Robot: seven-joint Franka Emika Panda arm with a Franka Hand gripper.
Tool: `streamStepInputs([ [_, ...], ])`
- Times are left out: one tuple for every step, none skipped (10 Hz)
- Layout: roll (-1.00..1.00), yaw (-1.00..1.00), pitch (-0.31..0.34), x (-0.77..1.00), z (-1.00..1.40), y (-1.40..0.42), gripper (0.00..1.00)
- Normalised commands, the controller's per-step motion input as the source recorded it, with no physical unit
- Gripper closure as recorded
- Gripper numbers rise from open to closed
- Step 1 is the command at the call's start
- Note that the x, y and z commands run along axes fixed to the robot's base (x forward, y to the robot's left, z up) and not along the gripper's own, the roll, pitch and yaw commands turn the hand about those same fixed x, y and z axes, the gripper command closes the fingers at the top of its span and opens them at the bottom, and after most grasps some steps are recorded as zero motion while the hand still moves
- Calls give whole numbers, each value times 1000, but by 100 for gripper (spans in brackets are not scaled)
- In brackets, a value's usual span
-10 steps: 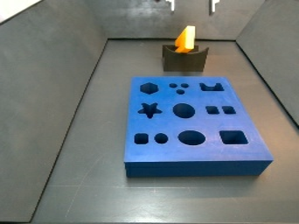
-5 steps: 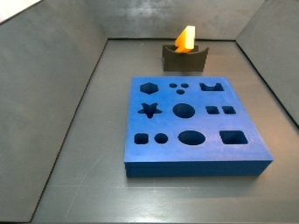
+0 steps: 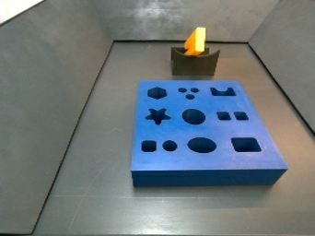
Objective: Pick up the double-square object. Move up. Place the double-square object on the fixture. Regrasp the double-square object. Move to above the board. Insert the double-square object.
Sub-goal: Regrasp the double-square object.
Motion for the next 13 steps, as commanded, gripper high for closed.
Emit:
streamStepInputs([
  [1000, 24, 40, -30, 10, -37, 0],
  [1000, 24, 36, -30, 8, -32, 0],
  [1000, 25, 33, -29, 11, -27, 0],
  [1000, 25, 29, -24, 12, -25, 0],
  [1000, 26, 26, -17, 9, -23, 0],
  [1000, 27, 23, -10, 13, -19, 0],
  [1000, 29, 19, -5, 11, -23, 0],
  [1000, 31, 20, -1, 14, -19, 0],
  [1000, 32, 23, -1, 14, -20, 0],
  [1000, 34, 29, 2, 12, -18, 0],
  [1000, 37, 39, 14, 8, -21, 0],
  [1000, 40, 47, 28, 1, -22, 0],
  [1000, 45, 61, 45, 3, -27, 0],
])
